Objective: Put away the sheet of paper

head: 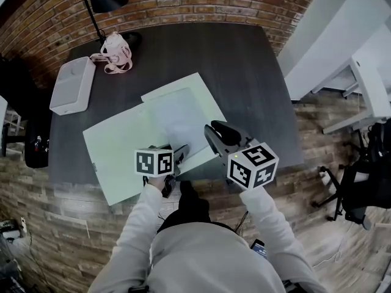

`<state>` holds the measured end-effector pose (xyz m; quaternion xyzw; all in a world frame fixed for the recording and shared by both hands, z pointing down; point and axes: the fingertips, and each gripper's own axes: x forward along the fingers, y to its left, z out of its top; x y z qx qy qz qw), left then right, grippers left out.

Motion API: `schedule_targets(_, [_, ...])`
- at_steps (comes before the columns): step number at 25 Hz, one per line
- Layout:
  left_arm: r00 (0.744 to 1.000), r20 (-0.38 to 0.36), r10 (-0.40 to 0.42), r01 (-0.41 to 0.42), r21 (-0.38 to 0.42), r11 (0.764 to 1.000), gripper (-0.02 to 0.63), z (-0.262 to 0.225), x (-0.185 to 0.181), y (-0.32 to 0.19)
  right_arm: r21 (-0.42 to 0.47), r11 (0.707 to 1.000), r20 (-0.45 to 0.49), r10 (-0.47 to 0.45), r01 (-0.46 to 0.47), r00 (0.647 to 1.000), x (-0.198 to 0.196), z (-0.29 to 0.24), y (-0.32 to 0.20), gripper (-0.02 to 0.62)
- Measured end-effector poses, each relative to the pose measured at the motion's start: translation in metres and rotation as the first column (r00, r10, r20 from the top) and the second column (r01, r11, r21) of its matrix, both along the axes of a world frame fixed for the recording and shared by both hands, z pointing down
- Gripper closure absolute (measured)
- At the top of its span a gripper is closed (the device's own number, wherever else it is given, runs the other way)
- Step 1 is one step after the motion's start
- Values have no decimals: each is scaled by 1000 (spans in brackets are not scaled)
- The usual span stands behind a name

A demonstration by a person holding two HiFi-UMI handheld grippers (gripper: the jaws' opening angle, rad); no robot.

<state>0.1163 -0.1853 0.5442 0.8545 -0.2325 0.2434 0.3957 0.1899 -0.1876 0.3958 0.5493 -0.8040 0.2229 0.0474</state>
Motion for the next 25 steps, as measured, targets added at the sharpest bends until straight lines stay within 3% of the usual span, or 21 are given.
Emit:
schedule_targets(5, [995,88,-51,45,69,997,370,-1,-18,-2,18,1000,7,2,-2,1000,1,-5,11,489])
schedule_targets(10, [984,136,-114,91,162,983,357,-10,-38,-2,38,999,14,0,0,1000,0,-11,24,489])
schedule_targets(15, [989,71,-130,108,263,959,368,-42,-41,-2,53,999,14,-3,3,1000,-2,-14,39,489])
schedule_targets(25, [989,-22,-148,140,473,870,507,-113,-40,-5,84,996,8,29,-29,1000,8,-19,63,493])
